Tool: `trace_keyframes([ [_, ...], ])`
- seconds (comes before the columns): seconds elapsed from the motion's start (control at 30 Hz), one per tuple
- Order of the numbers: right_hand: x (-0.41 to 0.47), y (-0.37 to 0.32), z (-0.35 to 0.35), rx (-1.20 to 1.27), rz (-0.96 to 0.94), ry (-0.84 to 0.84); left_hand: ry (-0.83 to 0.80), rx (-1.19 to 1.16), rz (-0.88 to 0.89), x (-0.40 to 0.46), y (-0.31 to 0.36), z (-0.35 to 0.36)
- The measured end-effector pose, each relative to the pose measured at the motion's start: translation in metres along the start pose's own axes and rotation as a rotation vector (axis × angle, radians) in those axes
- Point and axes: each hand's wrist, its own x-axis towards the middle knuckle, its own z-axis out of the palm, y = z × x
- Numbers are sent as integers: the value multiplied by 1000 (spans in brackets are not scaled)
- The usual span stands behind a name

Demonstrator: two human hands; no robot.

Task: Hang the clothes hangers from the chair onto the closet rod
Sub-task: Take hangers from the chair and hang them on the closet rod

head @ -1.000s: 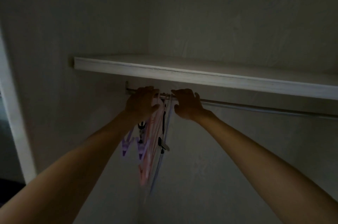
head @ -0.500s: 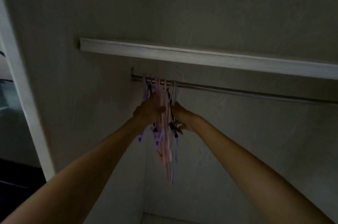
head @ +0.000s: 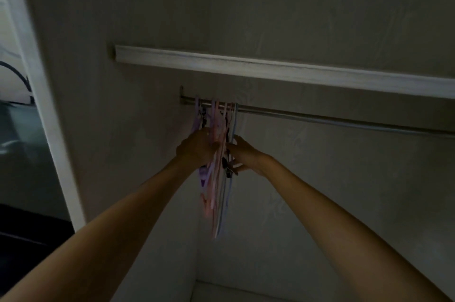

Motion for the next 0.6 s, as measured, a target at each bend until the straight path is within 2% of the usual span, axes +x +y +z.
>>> trace_keyframes([
  [0.2,-22,23,-17,-253,-40,116,199,177,16,-26,19,-8],
  [0.33,-52,34,-37,-294,-35,147,256,180,80,-50,49,-17],
  [0.47,-94,45,-56,-272,-20,123,158,97,134,-77,76,-14],
  [0.6,-141,64,-71,-233,7,180,19,61,142,-107,97,7],
])
